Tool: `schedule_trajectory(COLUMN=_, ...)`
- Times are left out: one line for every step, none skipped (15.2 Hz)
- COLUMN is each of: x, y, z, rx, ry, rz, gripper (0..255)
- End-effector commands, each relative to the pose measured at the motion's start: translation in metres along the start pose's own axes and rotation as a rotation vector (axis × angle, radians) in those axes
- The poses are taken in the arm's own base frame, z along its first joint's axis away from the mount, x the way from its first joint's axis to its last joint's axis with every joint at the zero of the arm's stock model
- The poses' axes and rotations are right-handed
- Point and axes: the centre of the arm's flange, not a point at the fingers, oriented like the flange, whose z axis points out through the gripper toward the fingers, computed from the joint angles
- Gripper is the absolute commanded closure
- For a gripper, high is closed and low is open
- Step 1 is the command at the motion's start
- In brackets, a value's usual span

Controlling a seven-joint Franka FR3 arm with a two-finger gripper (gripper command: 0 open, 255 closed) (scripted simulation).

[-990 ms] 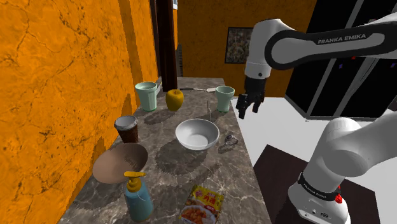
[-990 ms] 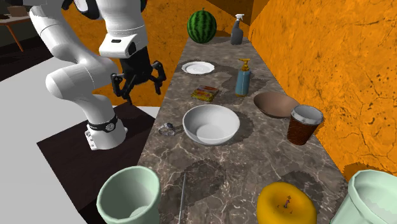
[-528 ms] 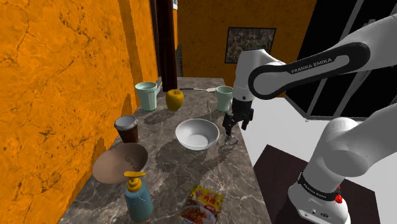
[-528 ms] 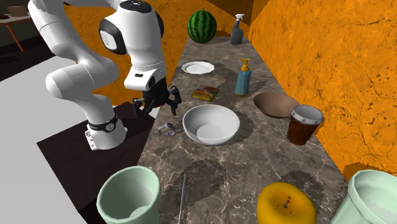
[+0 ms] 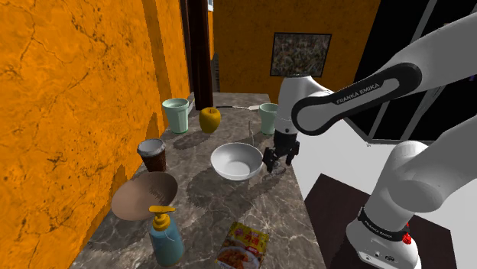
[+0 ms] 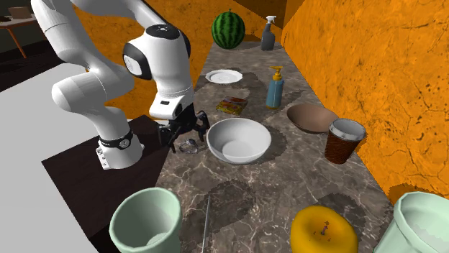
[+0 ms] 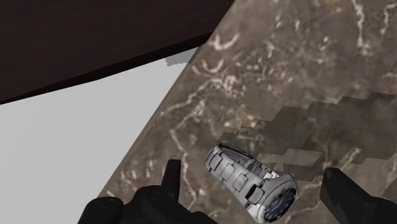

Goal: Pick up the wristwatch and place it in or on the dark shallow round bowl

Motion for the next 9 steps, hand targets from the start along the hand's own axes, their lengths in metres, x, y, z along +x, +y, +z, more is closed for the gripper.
schedule_trajectory(x=-0.0007, y=-0.0003, z=0.0076, rx=0.000, ry=0.001, rz=0.000, gripper=0)
schedule_trajectory(x=-0.0008, y=-0.0003, z=0.0076, rx=0.000, ry=0.001, rz=0.000, gripper=0)
schedule_trajectory(x=-0.0008, y=-0.0003, z=0.0076, rx=0.000, ry=0.001, rz=0.000, gripper=0)
schedule_trajectory(x=-0.0007, y=-0.0003, z=0.0076, rx=0.000, ry=0.001, rz=0.000, gripper=0)
schedule_trajectory(x=-0.0007, y=-0.0003, z=0.0076, rx=0.000, ry=0.001, rz=0.000, gripper=0)
schedule_trajectory(x=-0.0007, y=-0.0003, z=0.0076, rx=0.000, ry=0.001, rz=0.000, gripper=0)
schedule_trajectory(x=-0.0007, y=-0.0003, z=0.0076, rx=0.000, ry=0.001, rz=0.000, gripper=0)
schedule_trajectory(x=-0.0007, y=-0.0003, z=0.0076, rx=0.000, ry=0.001, rz=0.000, gripper=0)
schedule_trajectory(x=-0.0002, y=-0.0006, z=0.0072, rx=0.000, ry=0.001, rz=0.000, gripper=255)
